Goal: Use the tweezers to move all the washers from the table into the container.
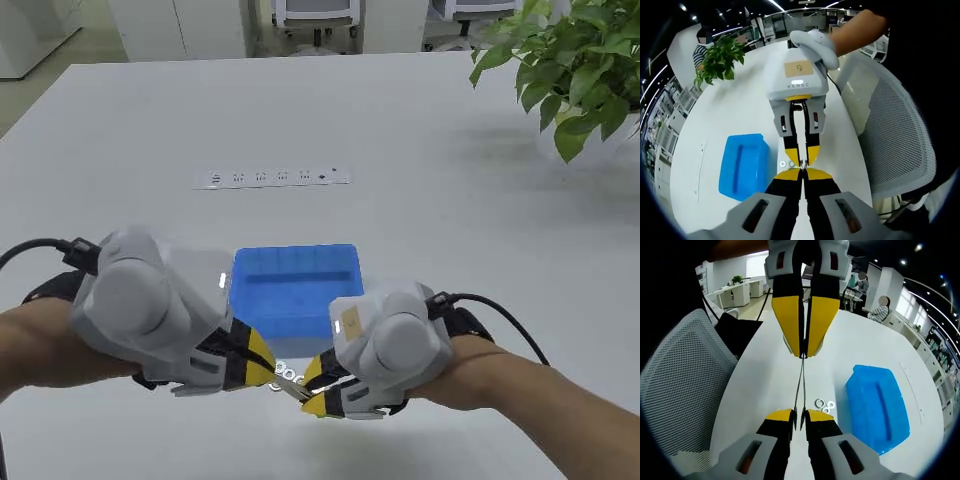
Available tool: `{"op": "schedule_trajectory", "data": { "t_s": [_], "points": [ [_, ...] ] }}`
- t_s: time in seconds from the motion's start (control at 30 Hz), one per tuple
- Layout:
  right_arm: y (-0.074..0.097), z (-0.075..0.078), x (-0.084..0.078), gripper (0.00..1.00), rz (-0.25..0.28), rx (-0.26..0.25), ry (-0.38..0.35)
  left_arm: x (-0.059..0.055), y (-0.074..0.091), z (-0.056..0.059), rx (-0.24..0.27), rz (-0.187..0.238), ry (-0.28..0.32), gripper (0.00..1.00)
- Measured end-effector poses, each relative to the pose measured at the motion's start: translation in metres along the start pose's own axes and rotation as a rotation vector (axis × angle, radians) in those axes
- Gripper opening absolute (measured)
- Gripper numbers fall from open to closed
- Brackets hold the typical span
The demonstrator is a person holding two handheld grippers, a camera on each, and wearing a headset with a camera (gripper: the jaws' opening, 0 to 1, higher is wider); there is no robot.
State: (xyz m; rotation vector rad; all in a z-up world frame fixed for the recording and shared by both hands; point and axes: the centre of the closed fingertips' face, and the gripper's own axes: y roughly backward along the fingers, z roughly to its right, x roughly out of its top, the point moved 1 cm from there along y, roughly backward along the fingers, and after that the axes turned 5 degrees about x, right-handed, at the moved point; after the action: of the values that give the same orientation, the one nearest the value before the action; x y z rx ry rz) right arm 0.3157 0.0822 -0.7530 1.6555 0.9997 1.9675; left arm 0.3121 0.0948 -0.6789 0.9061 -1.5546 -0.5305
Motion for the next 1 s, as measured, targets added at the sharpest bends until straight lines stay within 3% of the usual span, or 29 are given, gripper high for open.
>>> {"op": "schedule_trajectory", "data": {
  "t_s": [0.2,0.43,1.0],
  "points": [
    [0.001,0.004,0.007,0.12,0.037,-0.021,-0.029,0.015,0.0,-0.004,0.008,0.035,0.003,0.06],
    [0.001,0.004,0.008,0.12,0.051,-0.025,-0.051,0.024,-0.004,-0.004,-0.004,0.05,-0.007,0.06],
    [-0.006,-0.005,-0.003,0.12,0.02,-0.001,-0.066,0.018,-0.013,0.008,-0.037,0.032,-0.005,0.06]
  ]
}}
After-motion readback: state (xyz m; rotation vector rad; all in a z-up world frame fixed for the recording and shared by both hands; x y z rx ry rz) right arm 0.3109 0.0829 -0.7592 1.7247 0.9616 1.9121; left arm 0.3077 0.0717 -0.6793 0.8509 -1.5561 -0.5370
